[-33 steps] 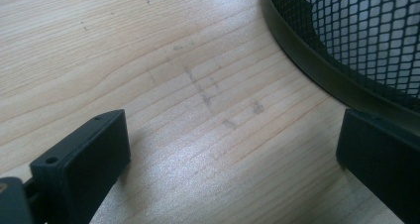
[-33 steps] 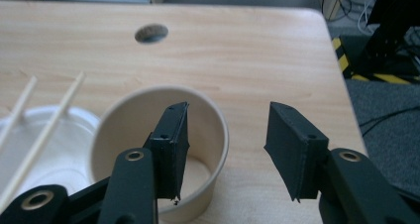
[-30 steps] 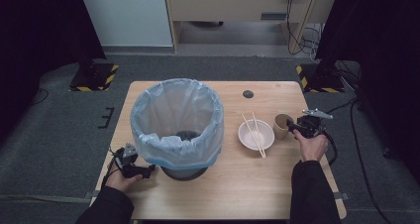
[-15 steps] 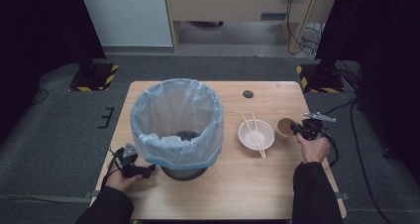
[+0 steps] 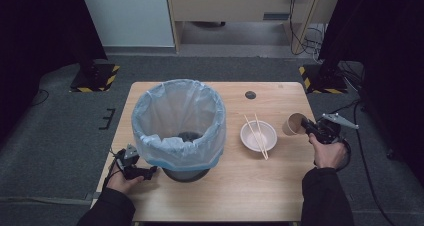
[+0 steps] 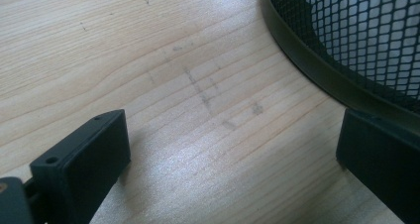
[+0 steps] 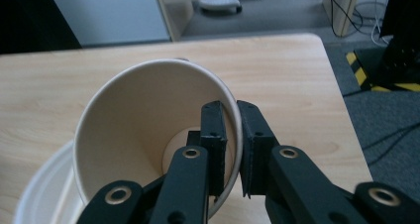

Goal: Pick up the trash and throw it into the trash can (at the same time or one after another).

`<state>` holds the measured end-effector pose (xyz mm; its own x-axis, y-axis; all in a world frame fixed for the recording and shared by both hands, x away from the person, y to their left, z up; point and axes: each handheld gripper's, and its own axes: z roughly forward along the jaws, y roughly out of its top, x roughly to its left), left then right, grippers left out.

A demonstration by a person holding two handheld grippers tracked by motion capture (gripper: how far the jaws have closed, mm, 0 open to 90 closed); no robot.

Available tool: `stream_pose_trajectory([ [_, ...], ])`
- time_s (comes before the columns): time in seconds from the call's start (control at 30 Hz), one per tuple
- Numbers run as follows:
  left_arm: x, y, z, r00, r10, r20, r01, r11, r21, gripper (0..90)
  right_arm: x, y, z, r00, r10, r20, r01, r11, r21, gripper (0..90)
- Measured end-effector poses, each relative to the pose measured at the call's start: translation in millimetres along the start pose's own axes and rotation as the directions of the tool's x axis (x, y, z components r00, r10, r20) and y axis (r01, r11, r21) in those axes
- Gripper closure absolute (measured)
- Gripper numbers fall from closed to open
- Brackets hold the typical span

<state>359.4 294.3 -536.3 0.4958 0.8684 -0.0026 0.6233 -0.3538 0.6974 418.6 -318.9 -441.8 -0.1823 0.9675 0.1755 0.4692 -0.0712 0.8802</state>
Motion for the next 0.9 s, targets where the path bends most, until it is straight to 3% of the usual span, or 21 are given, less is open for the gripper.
stream_pose_trajectory([
  [0.33, -0.3, 0.0, -0.1, 1.0000, 0.000, -0.001, 0.000, 1.0000, 0.001, 0.0, 16.1, 27.3, -26.6, 0.9980, 0.008, -0.063, -0.016, 0.992, -0.129, 83.0],
  [0.43, -0.4, 0.0, -0.1, 1.0000, 0.000, -0.001, 0.000, 1.0000, 0.001, 0.0, 19.8, 36.5, -37.1, 0.9963, 0.005, -0.086, -0.020, 0.984, -0.176, 83.0],
  [0.53, -0.3, 0.0, -0.1, 1.0000, 0.000, 0.000, 0.000, 1.0000, 0.001, 0.0, 23.4, 47.4, -51.9, 0.9937, 0.009, -0.112, -0.036, 0.970, -0.240, 83.0],
  [0.9, -0.4, 0.0, -0.1, 1.0000, 0.000, -0.001, 0.000, 1.0000, 0.001, 0.0, 37.0, 66.5, -77.3, 0.9863, -0.013, -0.165, -0.043, 0.942, -0.334, 83.0],
])
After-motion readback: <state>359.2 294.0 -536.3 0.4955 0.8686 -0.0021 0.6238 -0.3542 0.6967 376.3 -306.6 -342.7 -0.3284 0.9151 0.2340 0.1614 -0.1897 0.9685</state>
